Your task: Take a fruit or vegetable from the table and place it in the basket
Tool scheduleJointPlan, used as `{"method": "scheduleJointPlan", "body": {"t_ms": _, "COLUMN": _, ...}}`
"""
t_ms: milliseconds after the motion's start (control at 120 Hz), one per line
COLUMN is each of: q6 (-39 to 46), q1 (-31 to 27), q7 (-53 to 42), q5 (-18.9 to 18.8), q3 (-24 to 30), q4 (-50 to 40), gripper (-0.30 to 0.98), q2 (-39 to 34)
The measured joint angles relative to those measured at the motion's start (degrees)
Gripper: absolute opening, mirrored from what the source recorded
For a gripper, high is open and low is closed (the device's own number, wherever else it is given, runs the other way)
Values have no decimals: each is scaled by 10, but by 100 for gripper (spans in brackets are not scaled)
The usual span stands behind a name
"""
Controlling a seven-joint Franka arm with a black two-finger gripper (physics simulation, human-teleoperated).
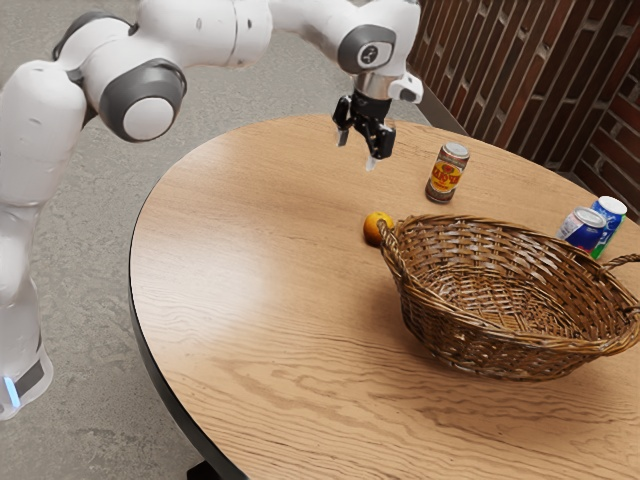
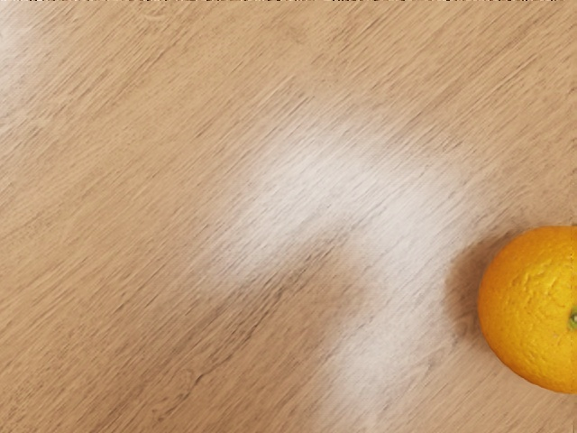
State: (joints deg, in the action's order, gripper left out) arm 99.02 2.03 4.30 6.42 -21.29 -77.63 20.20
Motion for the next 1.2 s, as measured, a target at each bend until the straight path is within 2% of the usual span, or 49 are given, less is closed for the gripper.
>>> {"method": "scheduleJointPlan", "body": {"t_ms": 142, "q6": 24, "q1": 33, "q7": -2, "q5": 13, "q3": 2, "q4": -2, "gripper": 69, "q2": 8}}
{"method": "scheduleJointPlan", "body": {"t_ms": 408, "q6": 56, "q1": 50, "q7": -6, "q5": 30, "q3": 2, "q4": -4, "gripper": 69, "q2": 44}}
{"method": "scheduleJointPlan", "body": {"t_ms": 1200, "q6": 87, "q1": 55, "q7": -11, "q5": 62, "q3": 3, "q4": -3, "gripper": 69, "q2": 109}}
